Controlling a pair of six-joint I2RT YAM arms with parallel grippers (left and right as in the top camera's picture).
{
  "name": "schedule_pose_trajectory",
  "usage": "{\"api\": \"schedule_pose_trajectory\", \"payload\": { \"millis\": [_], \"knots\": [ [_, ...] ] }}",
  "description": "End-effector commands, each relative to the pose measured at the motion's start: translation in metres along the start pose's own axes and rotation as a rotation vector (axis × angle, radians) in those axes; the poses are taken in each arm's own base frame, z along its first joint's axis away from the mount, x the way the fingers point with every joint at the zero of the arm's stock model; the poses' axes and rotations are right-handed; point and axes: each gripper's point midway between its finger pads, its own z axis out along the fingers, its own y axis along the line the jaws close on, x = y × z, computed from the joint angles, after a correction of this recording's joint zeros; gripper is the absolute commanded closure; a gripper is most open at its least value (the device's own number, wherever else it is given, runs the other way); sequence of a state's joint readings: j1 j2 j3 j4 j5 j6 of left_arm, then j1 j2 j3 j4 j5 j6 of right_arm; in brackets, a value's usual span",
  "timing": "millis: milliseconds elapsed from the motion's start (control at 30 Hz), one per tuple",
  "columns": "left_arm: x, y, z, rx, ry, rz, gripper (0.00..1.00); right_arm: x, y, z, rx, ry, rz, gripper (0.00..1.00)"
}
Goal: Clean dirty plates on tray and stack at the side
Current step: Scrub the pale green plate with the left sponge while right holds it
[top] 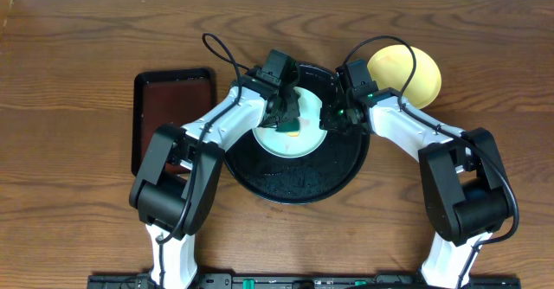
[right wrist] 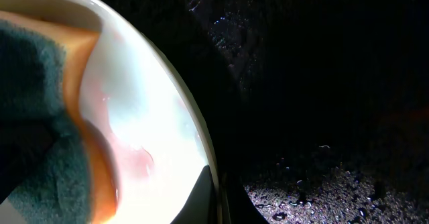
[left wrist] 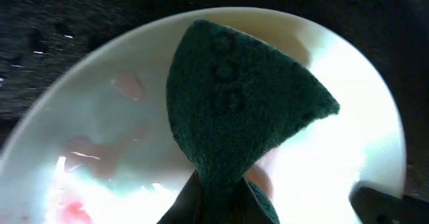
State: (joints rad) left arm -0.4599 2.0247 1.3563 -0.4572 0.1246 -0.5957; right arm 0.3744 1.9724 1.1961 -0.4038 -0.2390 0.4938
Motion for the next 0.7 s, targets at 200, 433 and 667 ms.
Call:
{"api": "schedule_pose_trajectory", "payload": {
  "millis": [200, 433, 667],
  "knots": [
    [-0.049, 0.111, -0.016, -0.548, -0.217, 0.127, 0.92, -0.006, -0.023, 0.004, 0.065, -0.011, 0.048, 0.99],
    [-0.066, 0.113, -0.024, -0.559, -0.267, 0.136, 0.93, -0.006, -0.025, 0.004, 0.066, -0.011, 0.052, 0.99],
    [-0.097, 0.092, -0.081, -0.476, -0.416, 0.080, 0.92, -0.014, -0.015, -0.015, 0.051, -0.034, -0.034, 0.99]
  ]
}}
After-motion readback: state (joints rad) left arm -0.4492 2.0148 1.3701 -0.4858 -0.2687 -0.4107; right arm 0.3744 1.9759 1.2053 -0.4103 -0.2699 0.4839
